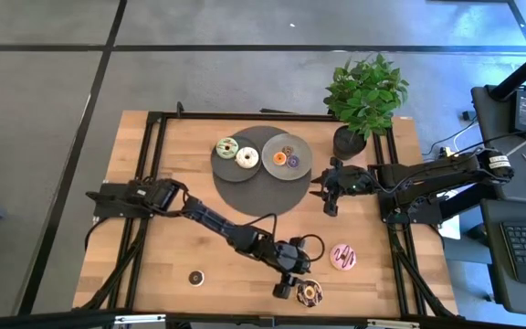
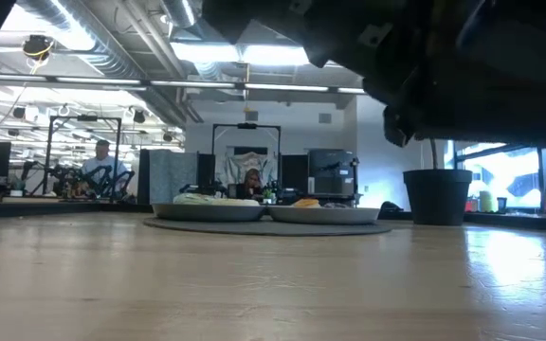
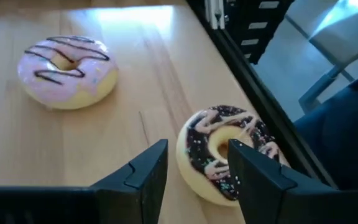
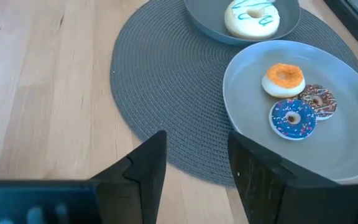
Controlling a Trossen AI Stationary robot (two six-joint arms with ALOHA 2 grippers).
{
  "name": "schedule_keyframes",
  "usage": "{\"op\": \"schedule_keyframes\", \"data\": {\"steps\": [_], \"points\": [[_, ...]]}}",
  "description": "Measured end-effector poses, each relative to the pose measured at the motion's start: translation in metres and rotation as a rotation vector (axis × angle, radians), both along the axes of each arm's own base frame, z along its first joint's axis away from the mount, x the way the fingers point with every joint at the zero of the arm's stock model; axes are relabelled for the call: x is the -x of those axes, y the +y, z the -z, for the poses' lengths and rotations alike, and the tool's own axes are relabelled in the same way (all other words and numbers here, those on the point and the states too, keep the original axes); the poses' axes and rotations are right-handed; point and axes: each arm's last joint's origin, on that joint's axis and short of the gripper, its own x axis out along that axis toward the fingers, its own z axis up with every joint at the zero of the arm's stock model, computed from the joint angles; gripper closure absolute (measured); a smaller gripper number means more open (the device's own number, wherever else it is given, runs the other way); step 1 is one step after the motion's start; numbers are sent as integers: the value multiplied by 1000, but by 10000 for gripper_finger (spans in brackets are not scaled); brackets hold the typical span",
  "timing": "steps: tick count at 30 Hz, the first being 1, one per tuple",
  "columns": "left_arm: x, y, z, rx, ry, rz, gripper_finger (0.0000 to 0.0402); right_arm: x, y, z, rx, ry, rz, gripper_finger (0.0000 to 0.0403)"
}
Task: Pick & Place donuts
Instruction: Put the big black donut on the black plate
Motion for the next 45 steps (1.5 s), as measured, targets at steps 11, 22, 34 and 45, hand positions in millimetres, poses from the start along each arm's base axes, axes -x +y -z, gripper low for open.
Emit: {"op": "schedule_keyframes", "data": {"steps": [11,22,34,45], "points": [[-13,-9,22,56,18,54,243,0,-1,0,-2,-3,6,231],[-21,-6,25,27,62,78,265,0,-1,0,-20,0,19,231],[-22,-7,36,11,62,91,286,0,-1,0,-18,-1,17,231],[-25,-3,41,37,59,134,314,0,-1,0,-17,-1,16,230]]}}
